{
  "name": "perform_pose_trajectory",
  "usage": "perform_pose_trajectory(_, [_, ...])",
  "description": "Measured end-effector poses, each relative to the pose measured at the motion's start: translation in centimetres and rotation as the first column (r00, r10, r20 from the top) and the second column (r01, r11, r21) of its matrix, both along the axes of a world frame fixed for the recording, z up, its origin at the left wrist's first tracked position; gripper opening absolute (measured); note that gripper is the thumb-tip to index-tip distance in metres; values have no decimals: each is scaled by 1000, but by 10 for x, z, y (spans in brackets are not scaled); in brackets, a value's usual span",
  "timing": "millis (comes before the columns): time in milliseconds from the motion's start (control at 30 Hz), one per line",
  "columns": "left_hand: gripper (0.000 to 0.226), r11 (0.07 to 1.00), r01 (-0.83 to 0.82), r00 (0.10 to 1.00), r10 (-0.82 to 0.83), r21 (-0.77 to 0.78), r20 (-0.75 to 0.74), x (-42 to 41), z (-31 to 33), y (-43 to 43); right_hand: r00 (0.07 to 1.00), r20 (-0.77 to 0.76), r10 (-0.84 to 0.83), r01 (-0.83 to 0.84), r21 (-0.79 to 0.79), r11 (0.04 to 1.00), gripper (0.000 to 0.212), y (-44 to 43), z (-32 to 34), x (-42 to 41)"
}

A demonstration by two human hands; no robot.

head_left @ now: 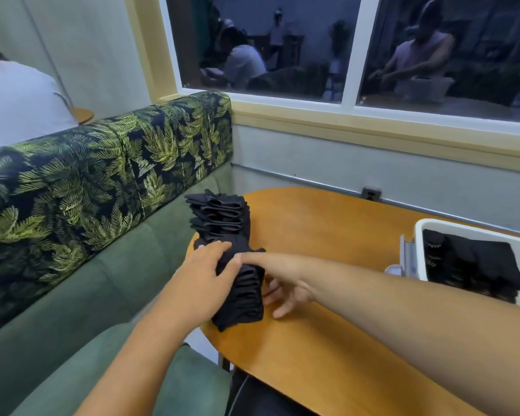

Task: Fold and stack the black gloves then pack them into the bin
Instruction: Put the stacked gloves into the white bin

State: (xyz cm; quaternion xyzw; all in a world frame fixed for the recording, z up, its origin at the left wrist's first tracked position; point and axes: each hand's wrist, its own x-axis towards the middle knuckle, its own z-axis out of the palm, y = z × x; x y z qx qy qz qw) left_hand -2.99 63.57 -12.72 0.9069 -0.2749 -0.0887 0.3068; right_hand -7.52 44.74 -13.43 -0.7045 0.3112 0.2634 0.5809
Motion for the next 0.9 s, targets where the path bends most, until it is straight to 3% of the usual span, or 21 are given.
perform_pose_trajectory(133, [69,998,25,1000,-26,54,18,-14,-28,3,997,63,-44,39,65,997,46,5,-13,4])
perform_pose_trajectory(333, [68,998,3,1000,-1,-69,25,-29,-54,16,960,234,-156,128,131,983,41,14,-27,0])
perform_pose_trajectory(567, [65,999,37,996,-34,-35,83,-40,-49,22,886,431,-168,78,219,972,42,20,-28,-13])
perform_pose_trajectory(733, [65,993,101,979,-89,-63,182,-66,-20,7,817,537,-209,115,204,972,70,2,-6,-42])
perform_pose_trajectory(900, [69,962,260,890,-204,-87,408,-103,30,-44,724,652,-225,158,161,974,42,-44,67,-117])
